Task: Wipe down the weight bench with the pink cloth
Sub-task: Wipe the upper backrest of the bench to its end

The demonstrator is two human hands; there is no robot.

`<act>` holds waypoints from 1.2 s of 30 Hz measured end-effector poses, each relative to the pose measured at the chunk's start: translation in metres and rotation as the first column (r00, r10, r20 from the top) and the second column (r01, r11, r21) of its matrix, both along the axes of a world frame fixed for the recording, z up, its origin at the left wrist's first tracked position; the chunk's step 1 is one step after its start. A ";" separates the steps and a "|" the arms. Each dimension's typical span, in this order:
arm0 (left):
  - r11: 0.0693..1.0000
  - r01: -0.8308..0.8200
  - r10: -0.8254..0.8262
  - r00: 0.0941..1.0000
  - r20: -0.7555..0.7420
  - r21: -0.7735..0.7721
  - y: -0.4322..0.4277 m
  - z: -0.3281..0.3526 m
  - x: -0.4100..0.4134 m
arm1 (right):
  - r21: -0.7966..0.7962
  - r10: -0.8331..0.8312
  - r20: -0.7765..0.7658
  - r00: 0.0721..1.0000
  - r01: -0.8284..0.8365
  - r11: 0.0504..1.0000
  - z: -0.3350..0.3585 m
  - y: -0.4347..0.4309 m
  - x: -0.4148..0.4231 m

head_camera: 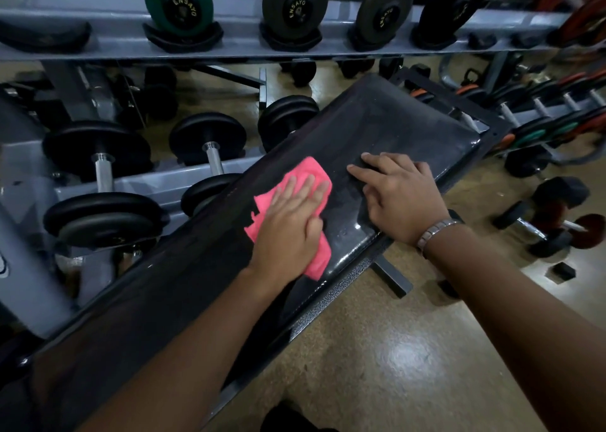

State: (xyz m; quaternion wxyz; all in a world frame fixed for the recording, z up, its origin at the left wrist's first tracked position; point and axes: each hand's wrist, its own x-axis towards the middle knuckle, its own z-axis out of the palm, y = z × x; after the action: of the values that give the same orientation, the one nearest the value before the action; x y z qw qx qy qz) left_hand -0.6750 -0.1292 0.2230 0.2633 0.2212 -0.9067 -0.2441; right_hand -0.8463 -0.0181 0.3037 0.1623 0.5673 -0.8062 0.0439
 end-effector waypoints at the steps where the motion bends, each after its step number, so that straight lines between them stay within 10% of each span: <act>1: 0.995 0.093 -0.092 0.995 0.036 -0.030 0.000 -0.004 0.009 | 0.003 0.013 -0.003 1.000 -0.013 1.000 0.000 0.001 -0.001; 7: 0.995 -0.081 0.080 0.997 0.011 0.063 0.010 0.008 -0.007 | 0.014 -0.016 0.008 1.000 0.015 1.000 0.007 -0.009 0.000; 11: 0.979 0.199 -0.196 0.979 0.061 -0.048 0.006 -0.002 0.011 | 0.001 0.006 0.006 1.000 -0.006 1.000 0.004 -0.004 -0.001; 16: 0.998 0.033 -0.033 0.999 0.008 0.051 0.013 0.007 -0.005 | 0.007 -0.024 0.040 0.999 0.023 1.000 0.005 -0.006 0.002; 21: 0.951 0.293 -0.281 0.952 0.119 -0.103 -0.002 0.000 0.019 | 0.038 -0.005 0.160 0.987 -0.001 0.999 0.012 -0.002 -0.008; 26: 0.998 0.057 -0.056 0.997 0.049 -0.014 0.025 0.005 -0.004 | 0.057 -0.027 0.293 0.956 0.011 0.998 0.020 -0.003 -0.015; 31: 0.900 0.375 -0.344 0.924 0.168 -0.224 -0.003 -0.003 0.020 | 0.076 -0.014 0.335 0.942 -0.012 0.997 0.023 -0.001 -0.017; 36: 0.988 0.090 -0.078 0.992 0.104 -0.122 0.039 0.000 0.001 | -0.136 0.123 0.385 0.914 -0.076 0.988 0.030 -0.003 -0.025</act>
State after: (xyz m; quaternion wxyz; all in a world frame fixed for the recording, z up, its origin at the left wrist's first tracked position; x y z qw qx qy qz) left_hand -0.6739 -0.0906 0.2230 0.2210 0.1774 -0.9408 -0.1858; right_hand -0.8717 -0.0215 0.3338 0.0283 0.5766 -0.7883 0.2127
